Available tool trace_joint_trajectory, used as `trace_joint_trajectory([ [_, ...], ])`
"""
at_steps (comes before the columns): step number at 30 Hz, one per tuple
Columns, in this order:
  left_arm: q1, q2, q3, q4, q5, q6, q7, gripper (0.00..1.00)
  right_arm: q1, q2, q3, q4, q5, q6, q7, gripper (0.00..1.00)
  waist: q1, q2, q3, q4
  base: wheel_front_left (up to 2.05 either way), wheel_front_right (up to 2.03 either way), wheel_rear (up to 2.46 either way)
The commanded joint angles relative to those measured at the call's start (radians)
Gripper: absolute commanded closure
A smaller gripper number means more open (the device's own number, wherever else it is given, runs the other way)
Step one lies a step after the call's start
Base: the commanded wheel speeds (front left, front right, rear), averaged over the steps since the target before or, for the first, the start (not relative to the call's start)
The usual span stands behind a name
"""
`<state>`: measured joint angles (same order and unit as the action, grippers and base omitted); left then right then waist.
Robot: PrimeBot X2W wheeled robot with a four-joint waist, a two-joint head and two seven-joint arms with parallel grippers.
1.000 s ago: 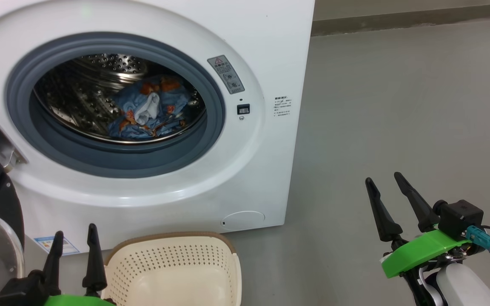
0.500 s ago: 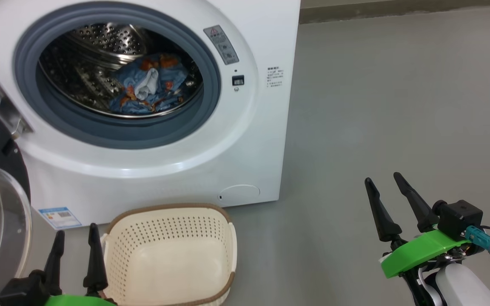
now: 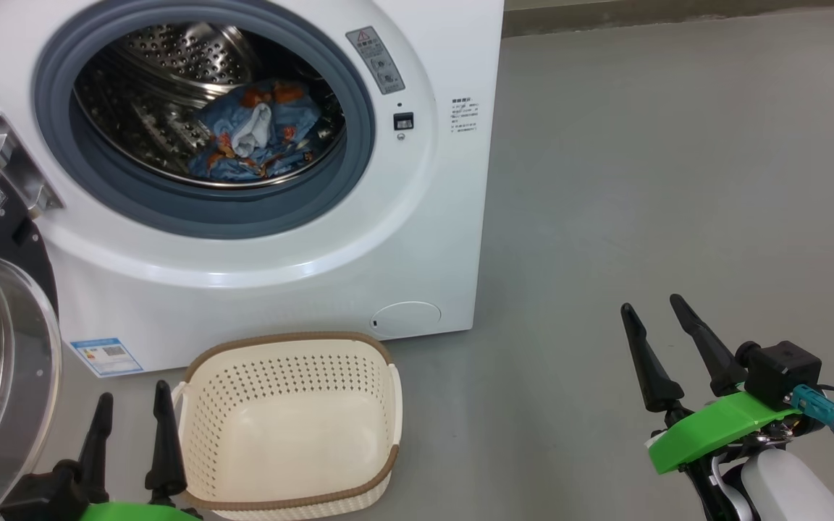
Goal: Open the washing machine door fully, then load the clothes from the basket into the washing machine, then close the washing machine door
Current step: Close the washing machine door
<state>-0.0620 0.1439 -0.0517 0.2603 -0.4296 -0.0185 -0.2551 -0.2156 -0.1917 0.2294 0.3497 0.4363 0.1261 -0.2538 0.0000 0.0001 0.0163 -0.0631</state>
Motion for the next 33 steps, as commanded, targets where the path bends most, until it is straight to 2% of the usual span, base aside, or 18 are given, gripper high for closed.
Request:
trace_joint_trajectory([
  [1, -0.033, 0.016, 0.038, -0.017, 0.012, -0.006, -0.007, 0.00, -0.012, -0.007, 0.022, -0.020, 0.004, 0.005, -0.008, 0.00, 0.0000, -0.0001, 0.000, 0.001, 0.00, 0.00, 0.00],
  [17, -0.034, 0.017, 0.037, -0.002, 0.021, 0.001, -0.007, 0.00, -0.009, -0.008, 0.023, -0.017, 0.008, 0.005, -0.008, 0.00, 0.0000, -0.0001, -0.009, 0.020, 0.00, 0.00, 0.00],
  [33, -0.032, 0.028, 0.023, 0.010, 0.039, 0.038, 0.002, 0.00, -0.002, 0.000, 0.038, -0.009, 0.017, 0.005, -0.008, 0.00, 0.0000, -0.0001, -0.026, 0.144, 0.00, 0.00, 0.00],
])
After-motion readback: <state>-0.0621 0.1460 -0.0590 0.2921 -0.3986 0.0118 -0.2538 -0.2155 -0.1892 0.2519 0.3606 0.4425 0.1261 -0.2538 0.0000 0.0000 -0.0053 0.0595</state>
